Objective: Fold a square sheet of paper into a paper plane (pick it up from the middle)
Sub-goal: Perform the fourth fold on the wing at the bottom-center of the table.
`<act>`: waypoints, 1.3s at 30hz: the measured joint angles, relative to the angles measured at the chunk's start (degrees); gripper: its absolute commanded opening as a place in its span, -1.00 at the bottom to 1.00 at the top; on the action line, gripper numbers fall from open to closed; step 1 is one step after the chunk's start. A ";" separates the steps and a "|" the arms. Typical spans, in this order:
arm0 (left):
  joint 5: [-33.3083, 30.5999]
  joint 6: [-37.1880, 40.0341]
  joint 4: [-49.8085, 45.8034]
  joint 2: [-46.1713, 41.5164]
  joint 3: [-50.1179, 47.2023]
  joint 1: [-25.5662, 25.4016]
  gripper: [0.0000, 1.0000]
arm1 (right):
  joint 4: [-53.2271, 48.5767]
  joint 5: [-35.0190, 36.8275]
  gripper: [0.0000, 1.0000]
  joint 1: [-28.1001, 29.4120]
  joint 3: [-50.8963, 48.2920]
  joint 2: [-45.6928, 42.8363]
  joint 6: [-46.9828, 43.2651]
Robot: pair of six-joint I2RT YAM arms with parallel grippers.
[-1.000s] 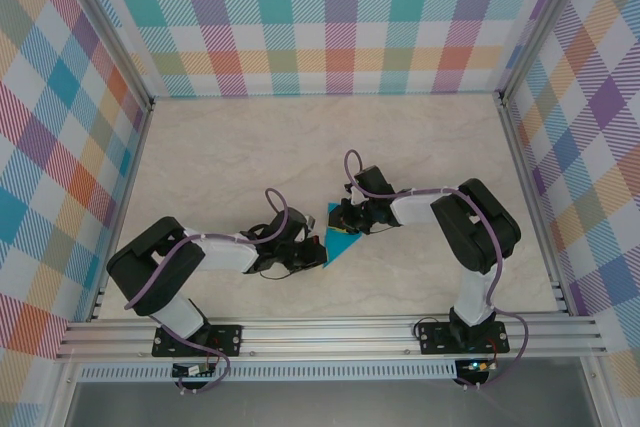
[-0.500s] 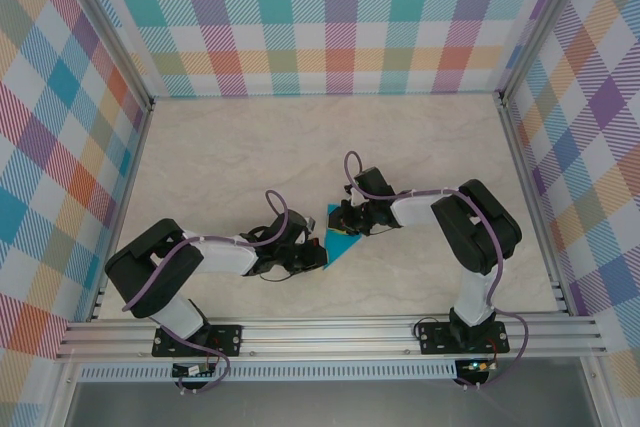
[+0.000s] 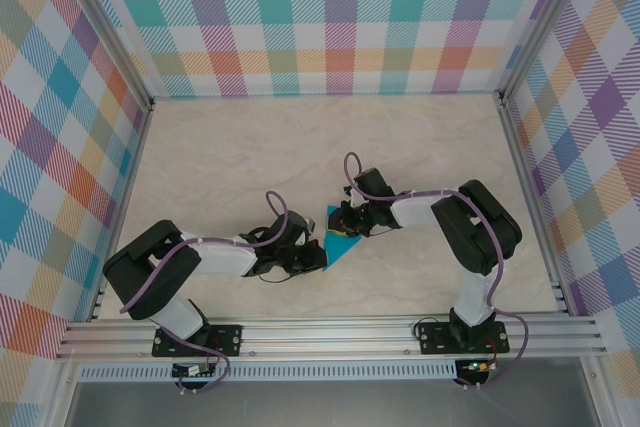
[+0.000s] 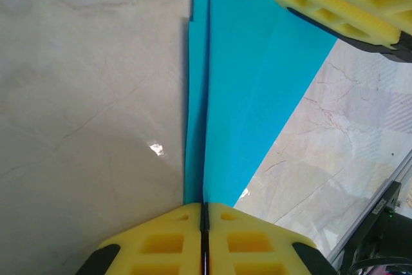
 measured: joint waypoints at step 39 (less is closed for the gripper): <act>-4.44 3.69 -10.80 0.44 5.55 -4.02 -0.87 | -0.31 -0.37 -0.66 0.07 -0.04 0.00 -0.22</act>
